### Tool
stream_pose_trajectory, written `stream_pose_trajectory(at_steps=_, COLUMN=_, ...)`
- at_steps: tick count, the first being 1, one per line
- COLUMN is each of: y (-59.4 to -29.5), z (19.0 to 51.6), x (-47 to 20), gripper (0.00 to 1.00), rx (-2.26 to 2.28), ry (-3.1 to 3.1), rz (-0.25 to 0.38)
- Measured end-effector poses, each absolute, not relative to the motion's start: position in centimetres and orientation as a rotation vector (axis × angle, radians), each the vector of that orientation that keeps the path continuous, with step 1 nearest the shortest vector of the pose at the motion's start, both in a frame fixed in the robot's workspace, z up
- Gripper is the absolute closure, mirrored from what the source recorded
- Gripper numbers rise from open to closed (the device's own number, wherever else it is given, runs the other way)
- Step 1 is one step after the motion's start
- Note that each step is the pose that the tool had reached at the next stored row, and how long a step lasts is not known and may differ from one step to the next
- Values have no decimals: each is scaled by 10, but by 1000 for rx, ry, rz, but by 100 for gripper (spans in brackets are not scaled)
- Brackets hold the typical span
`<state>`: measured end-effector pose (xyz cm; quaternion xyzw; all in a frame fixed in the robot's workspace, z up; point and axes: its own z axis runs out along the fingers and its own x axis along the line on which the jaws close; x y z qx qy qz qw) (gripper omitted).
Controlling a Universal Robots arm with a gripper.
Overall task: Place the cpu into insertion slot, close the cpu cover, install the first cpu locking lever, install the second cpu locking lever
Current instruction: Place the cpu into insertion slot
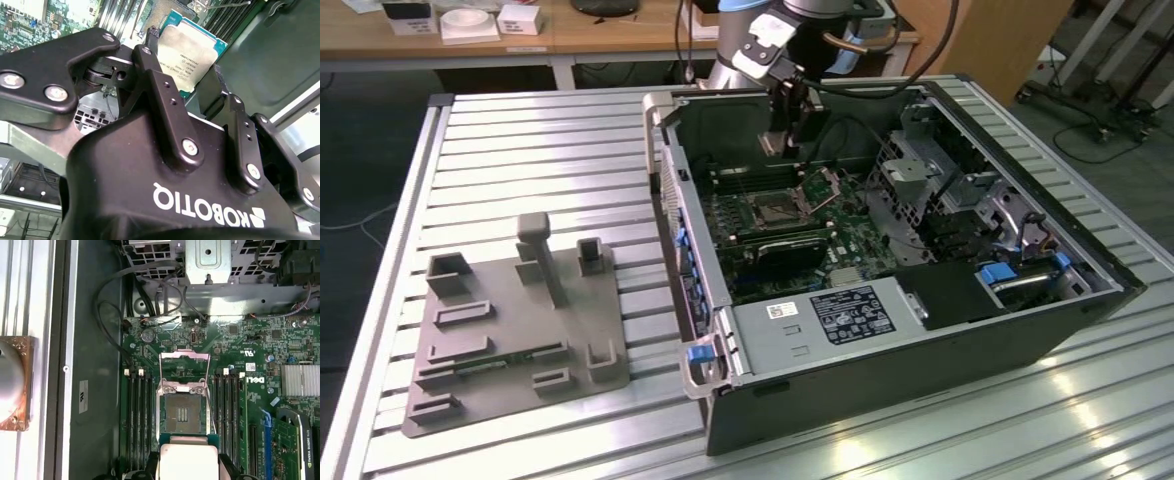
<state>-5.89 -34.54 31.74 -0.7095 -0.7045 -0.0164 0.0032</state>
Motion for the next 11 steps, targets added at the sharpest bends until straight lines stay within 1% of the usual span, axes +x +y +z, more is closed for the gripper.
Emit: stream_pose_trajectory(at_steps=11, y=-345, z=316, x=-59, gripper=46, rx=-2225, ry=-2209, rz=-52)
